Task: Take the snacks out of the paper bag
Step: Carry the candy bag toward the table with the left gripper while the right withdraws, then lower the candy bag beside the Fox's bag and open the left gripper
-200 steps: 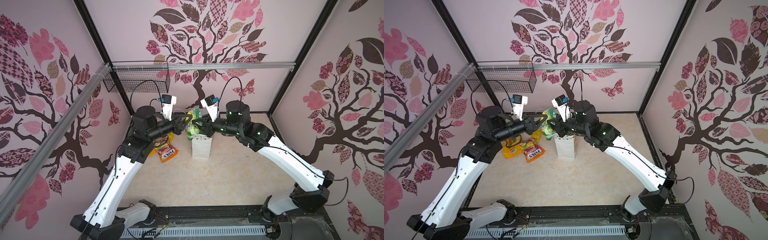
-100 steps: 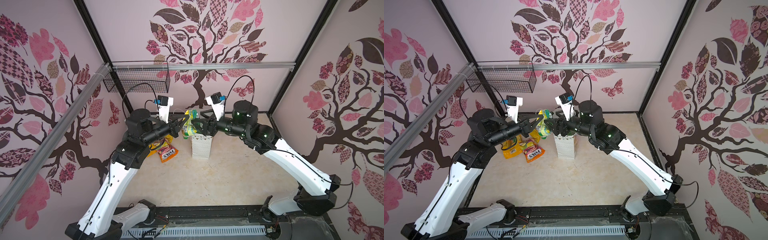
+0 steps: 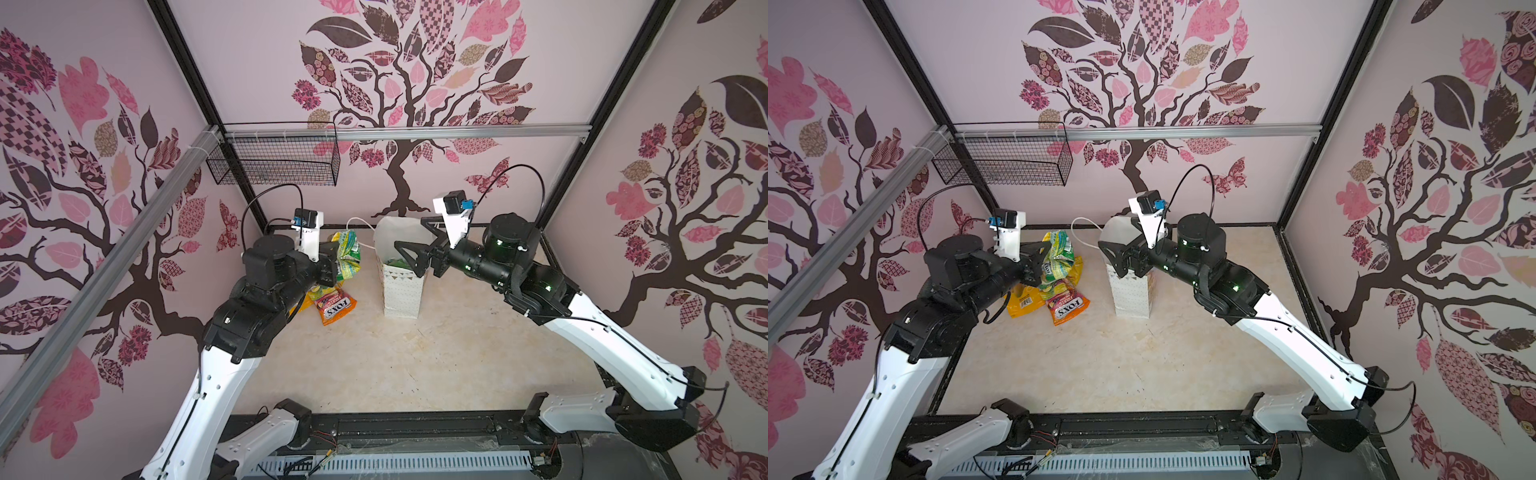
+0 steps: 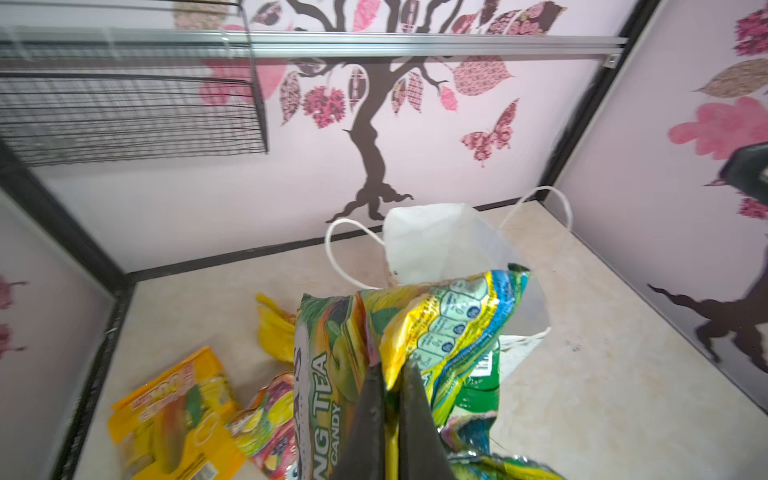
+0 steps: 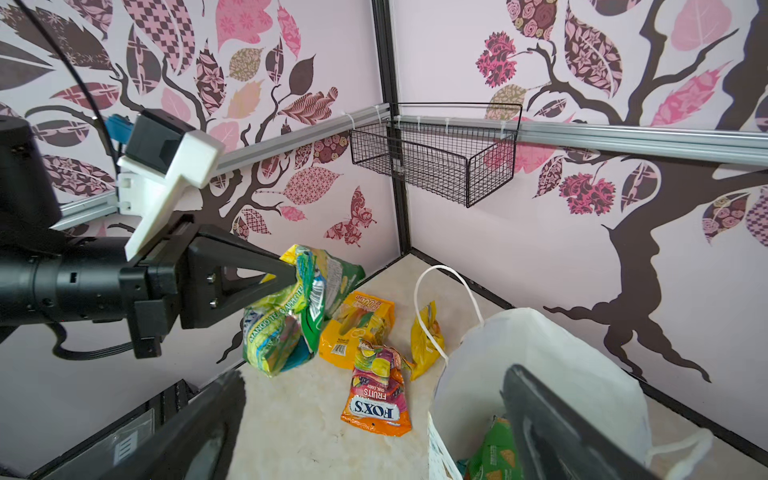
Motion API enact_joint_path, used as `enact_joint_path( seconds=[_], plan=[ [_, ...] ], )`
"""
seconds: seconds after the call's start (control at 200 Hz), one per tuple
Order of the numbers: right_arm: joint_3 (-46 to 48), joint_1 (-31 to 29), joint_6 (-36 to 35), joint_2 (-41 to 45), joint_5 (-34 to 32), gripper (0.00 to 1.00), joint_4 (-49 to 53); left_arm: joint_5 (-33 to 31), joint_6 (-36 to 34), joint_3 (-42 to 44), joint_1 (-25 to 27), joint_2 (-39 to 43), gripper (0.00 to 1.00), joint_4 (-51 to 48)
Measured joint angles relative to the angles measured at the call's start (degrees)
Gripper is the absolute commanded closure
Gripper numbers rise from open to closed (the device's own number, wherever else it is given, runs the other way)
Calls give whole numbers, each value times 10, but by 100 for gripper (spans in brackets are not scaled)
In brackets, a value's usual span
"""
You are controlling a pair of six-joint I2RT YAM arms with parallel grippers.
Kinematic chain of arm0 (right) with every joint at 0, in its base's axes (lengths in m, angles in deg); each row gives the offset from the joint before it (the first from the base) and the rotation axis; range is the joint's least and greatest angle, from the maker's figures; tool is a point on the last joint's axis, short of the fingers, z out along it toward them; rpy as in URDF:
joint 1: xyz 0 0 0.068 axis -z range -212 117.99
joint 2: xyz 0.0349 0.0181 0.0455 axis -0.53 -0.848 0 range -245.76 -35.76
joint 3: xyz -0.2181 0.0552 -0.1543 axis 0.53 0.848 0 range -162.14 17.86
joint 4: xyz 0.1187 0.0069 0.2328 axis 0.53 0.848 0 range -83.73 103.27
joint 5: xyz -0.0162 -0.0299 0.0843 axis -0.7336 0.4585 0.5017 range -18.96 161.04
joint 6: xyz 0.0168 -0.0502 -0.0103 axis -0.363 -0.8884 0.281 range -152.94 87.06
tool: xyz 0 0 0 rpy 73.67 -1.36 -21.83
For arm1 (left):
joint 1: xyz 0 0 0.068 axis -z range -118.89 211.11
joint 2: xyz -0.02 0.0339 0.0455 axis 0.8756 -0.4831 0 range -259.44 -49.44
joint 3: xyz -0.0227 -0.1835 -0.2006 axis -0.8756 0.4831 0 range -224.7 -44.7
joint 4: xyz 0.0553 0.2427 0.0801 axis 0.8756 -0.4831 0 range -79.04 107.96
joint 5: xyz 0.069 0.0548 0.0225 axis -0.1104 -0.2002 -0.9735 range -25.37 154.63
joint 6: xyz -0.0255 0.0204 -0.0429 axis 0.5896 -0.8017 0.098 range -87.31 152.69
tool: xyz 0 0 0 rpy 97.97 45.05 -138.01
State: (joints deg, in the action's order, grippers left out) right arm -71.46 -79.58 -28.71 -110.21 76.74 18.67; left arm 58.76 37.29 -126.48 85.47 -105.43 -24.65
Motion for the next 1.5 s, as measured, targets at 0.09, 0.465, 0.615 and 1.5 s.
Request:
enact_joint_path(
  seconds=[0.09, 0.465, 0.615, 1.5],
  plan=[
    [9, 0, -3, 0, -3, 0, 0, -53, -5, 36, 0, 24, 100, -6],
    [11, 0, -15, 0, -21, 0, 3, -194, -12, 164, -1, 21, 100, -9],
    [25, 0, -15, 0, -27, 1, 8, -210, -2, 212, -30, -6, 100, 8],
    [88, 0, -14, 22, -45, 1, 28, -80, 43, 338, -246, -186, 100, 125]
  ],
)
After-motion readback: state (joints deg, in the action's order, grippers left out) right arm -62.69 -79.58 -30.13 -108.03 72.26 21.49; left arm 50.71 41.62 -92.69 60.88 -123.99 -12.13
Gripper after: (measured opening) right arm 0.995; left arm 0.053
